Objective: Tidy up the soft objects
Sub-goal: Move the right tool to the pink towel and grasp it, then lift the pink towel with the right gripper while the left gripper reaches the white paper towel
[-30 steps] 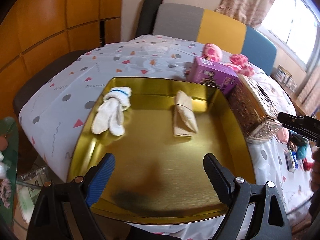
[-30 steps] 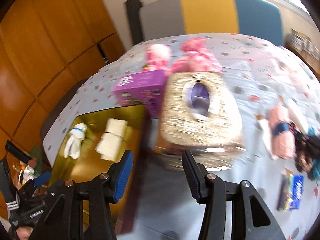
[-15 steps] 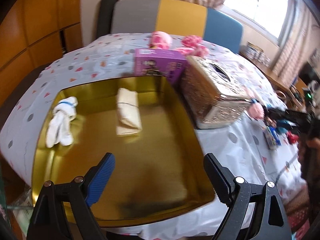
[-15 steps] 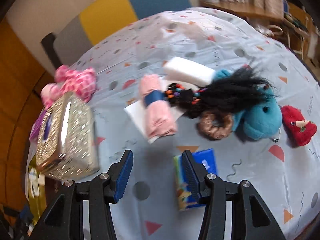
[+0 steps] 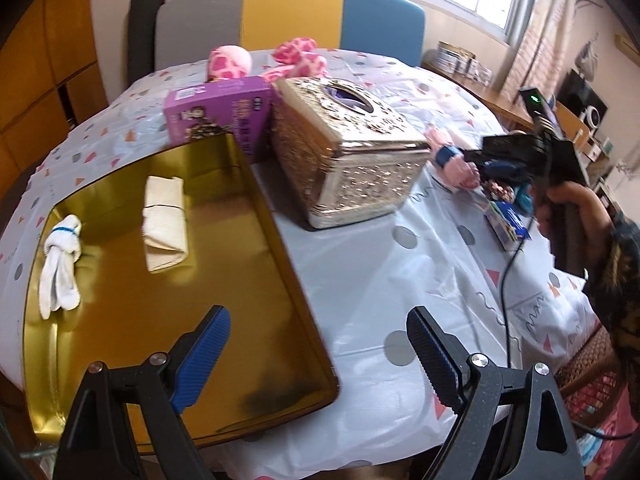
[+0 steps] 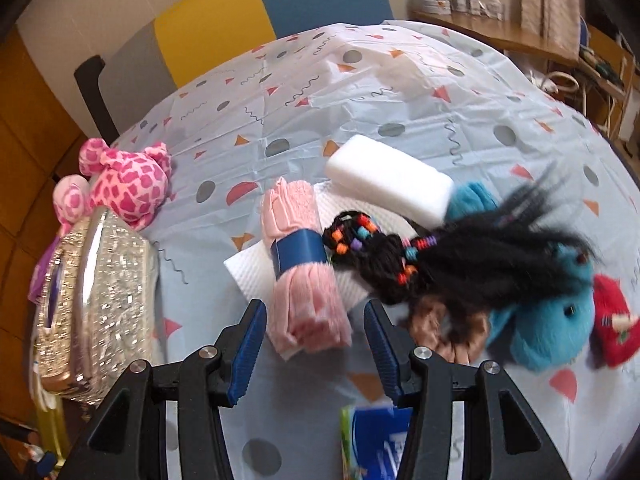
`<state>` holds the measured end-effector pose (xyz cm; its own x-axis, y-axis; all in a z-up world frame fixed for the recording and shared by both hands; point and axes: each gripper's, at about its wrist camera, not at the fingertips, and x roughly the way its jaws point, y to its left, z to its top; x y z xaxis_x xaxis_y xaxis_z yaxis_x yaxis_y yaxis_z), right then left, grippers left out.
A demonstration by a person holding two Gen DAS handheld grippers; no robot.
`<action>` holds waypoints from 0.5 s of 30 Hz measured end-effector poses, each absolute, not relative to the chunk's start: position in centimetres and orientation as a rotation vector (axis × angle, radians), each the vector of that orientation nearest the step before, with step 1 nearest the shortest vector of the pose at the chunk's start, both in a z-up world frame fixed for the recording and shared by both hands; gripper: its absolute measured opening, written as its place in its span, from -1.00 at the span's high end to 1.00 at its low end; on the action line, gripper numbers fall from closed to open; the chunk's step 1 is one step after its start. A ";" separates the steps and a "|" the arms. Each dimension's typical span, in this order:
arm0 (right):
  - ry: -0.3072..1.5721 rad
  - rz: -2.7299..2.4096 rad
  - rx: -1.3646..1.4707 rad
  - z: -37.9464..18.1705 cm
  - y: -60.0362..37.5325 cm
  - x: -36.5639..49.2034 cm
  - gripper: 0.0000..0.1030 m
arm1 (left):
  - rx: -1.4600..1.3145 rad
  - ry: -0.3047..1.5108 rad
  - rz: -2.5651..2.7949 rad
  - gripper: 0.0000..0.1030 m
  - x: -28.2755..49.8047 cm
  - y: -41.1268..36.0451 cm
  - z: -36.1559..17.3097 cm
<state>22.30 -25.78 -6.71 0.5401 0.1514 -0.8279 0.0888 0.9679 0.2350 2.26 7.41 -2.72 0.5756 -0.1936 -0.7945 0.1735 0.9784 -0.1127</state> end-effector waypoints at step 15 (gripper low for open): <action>1.020 0.083 0.081 -7.7 -23.8 24.6 0.46 | 0.024 0.979 -0.304 -0.68 3.7 3.6 -3.5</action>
